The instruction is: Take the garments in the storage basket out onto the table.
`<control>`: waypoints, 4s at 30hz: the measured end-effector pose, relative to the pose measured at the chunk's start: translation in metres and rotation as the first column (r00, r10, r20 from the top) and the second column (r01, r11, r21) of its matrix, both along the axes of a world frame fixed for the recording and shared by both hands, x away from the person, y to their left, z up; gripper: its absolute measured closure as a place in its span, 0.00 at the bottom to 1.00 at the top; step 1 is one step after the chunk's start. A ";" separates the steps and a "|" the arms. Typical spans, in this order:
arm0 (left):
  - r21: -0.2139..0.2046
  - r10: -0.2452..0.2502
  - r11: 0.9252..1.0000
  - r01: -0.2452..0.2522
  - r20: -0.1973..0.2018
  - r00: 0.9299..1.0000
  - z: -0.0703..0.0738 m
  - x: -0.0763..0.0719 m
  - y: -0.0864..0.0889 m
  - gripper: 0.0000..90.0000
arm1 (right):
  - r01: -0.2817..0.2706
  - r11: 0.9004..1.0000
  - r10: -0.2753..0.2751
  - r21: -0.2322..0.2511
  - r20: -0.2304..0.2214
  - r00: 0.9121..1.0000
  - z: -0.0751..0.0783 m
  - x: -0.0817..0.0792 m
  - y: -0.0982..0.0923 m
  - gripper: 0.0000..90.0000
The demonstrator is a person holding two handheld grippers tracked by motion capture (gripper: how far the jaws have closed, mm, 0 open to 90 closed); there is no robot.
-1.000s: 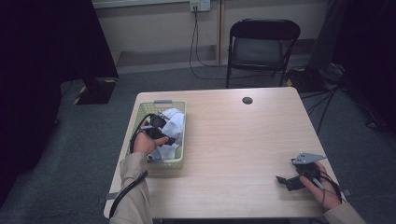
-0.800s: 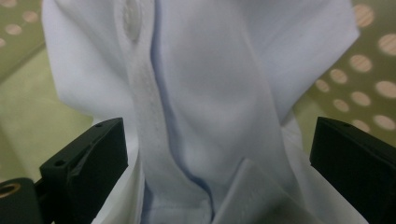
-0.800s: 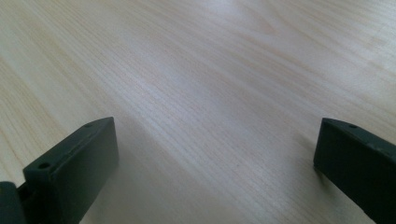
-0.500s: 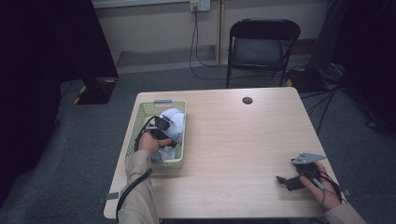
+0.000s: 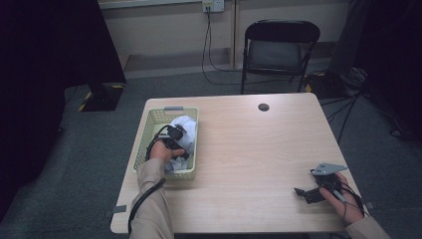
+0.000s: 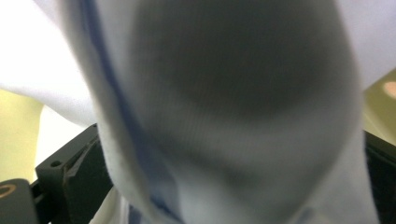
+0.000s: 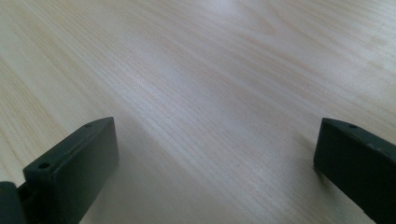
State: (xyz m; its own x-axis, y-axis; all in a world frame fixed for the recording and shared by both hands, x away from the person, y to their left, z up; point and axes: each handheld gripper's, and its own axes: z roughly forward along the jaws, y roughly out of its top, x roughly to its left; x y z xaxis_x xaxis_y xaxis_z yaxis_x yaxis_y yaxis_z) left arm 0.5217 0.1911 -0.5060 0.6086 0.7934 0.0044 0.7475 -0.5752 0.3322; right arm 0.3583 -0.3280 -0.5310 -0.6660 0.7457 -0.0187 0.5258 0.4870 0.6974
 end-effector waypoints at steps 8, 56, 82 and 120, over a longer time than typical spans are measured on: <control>-0.033 0.002 0.999 -0.003 -0.029 1.000 0.007 -0.004 -0.002 0.31 | 0.000 1.000 0.000 0.000 0.000 1.000 0.000 0.000 0.000 0.00; -0.272 0.174 0.957 -0.105 0.243 0.954 0.096 -0.044 0.026 0.66 | 0.005 1.000 -0.005 0.000 0.000 1.000 0.000 0.000 0.000 0.00; -0.374 0.133 0.927 -0.005 0.319 0.938 0.146 -0.067 0.022 0.66 | 0.005 1.000 -0.005 0.000 -0.001 1.000 0.000 0.000 0.000 0.00; -0.448 -0.038 0.869 0.209 0.361 0.932 0.169 -0.094 -0.027 0.66 | 0.005 1.000 -0.005 0.000 0.000 1.000 0.000 0.000 0.000 0.00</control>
